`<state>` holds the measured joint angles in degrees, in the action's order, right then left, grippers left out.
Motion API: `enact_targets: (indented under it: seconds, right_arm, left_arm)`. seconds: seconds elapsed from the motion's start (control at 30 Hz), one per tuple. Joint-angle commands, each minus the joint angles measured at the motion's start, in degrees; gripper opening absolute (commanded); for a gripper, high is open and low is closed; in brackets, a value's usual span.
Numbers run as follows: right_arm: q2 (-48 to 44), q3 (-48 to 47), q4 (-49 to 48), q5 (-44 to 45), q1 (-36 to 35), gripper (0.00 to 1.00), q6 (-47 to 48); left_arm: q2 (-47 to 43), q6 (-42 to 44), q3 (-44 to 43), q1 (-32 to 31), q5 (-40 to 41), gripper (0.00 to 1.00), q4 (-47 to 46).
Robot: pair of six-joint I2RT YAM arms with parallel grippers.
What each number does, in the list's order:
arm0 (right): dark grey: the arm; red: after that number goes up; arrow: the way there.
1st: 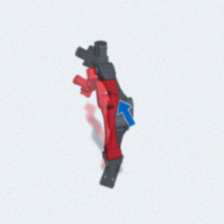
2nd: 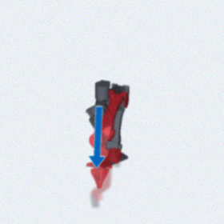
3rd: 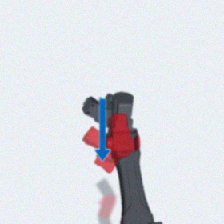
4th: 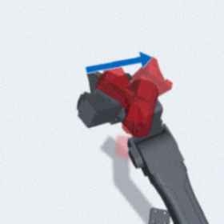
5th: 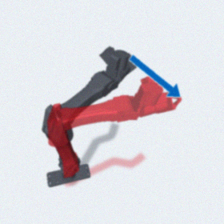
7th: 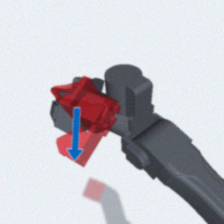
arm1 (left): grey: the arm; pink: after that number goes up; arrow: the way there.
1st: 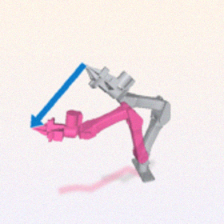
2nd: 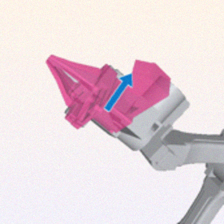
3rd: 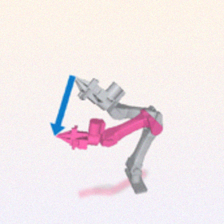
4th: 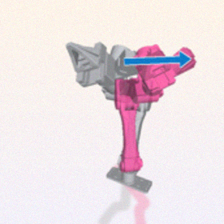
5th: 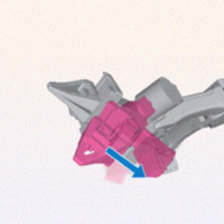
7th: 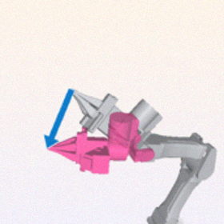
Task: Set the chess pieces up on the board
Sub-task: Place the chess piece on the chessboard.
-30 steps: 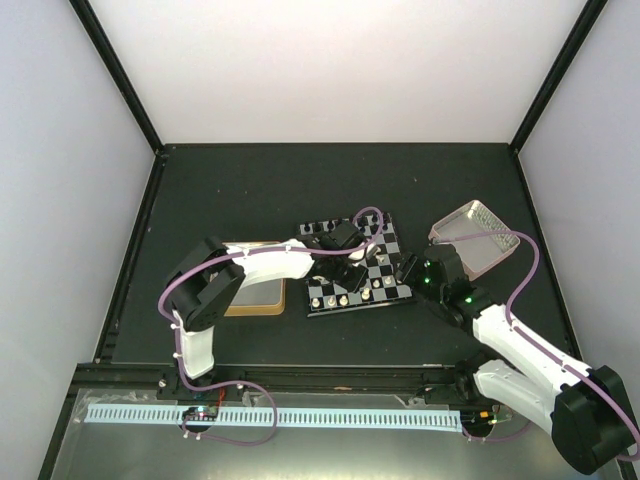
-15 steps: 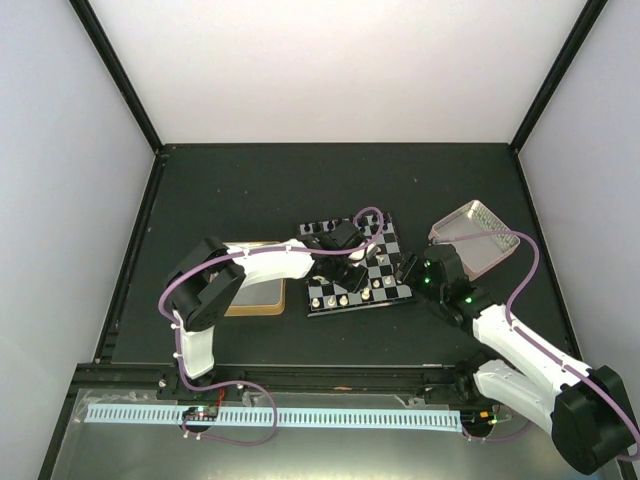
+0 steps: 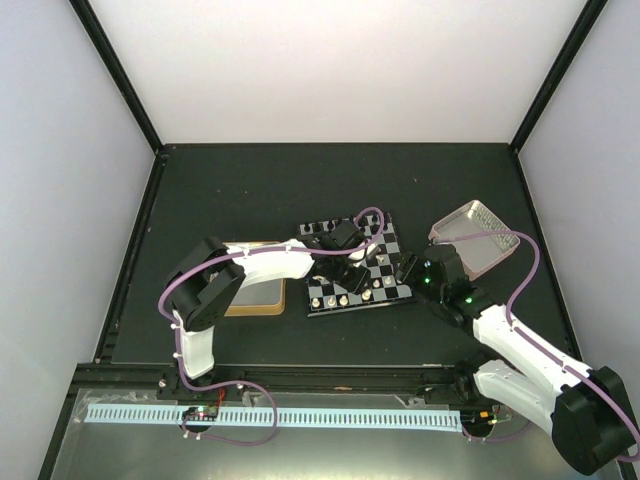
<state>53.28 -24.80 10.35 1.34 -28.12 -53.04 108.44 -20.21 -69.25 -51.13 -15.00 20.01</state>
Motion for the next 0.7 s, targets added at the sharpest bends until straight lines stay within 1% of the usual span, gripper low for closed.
enact_targets:
  seconds: [0.0,0.37,0.4,0.5,0.67]
  right_arm:
    - [-0.65,0.40,0.02,0.28,0.51,0.68,-0.34]
    - [-0.63,0.36,0.13,0.14,0.43,0.68,-0.27]
    - [-0.64,0.36,0.12,0.15,0.48,0.67,-0.30]
    - [-0.46,0.36,-0.09,-0.09,0.44,0.68,-0.27]
    - [0.13,0.37,-0.38,-0.44,0.48,0.68,-0.19]
  left_arm:
    - [-1.41,0.96,-0.38,-0.37,-1.54,0.37,-1.05]
    - [-1.74,0.53,-0.88,-0.20,2.41,0.40,-0.17]
    - [-1.74,0.53,-0.81,-0.19,2.70,0.39,-0.19]
    - [-1.66,1.06,-0.63,-0.19,3.59,0.33,-0.06]
    - [-2.44,2.14,-0.07,-0.11,4.03,0.32,-0.47]
